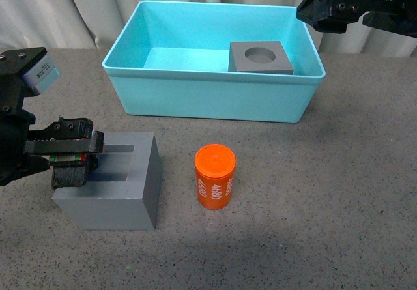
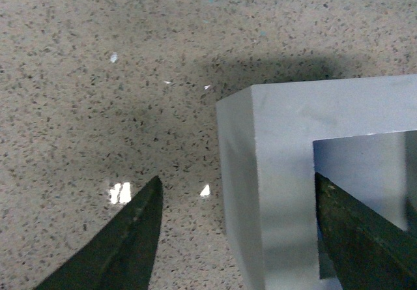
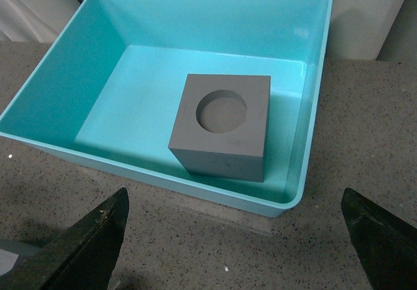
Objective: Place gray and orange parts in blue box
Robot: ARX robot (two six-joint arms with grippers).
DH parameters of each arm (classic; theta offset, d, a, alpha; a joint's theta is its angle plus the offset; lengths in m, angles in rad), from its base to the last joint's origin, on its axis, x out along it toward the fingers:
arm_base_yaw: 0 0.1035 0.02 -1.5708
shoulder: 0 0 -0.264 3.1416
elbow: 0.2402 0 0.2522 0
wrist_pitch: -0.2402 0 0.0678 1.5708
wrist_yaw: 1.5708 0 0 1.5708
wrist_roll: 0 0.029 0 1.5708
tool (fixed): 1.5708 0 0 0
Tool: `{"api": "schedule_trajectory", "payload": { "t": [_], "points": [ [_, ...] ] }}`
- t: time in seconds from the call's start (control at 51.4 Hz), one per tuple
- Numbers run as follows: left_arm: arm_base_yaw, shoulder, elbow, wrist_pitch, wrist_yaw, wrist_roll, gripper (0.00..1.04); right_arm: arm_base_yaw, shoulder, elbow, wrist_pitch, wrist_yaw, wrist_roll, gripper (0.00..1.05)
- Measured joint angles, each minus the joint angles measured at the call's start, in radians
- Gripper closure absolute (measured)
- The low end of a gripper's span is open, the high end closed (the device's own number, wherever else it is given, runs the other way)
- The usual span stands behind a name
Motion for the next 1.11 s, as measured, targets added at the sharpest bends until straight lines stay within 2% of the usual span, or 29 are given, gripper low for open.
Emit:
{"api": "schedule_trajectory", "payload": {
  "t": [0.214,0.273,0.565,0.759,0.935,1.11],
  "points": [
    [-0.023,0.004,0.014,-0.009,0.004,-0.005,0.80,0.000,0.000,0.000,0.000,0.000,0.000,0.10],
    [-0.023,0.000,0.016,-0.014,0.001,-0.006,0.85,0.000,0.000,0.000,0.000,0.000,0.000,0.10],
    [-0.021,-0.107,0.032,-0.062,-0.010,-0.030,0.87,0.000,0.000,0.000,0.000,0.000,0.000,0.10],
    [-0.028,-0.189,0.185,-0.022,-0.030,-0.038,0.87,0.000,0.000,0.000,0.000,0.000,0.000,0.10],
    [-0.016,-0.120,0.330,0.000,-0.029,-0.034,0.87,0.000,0.000,0.000,0.000,0.000,0.000,0.10],
    [0.003,0.073,0.509,-0.034,-0.022,-0.030,0.87,0.000,0.000,0.000,0.000,0.000,0.000,0.10]
  ]
}}
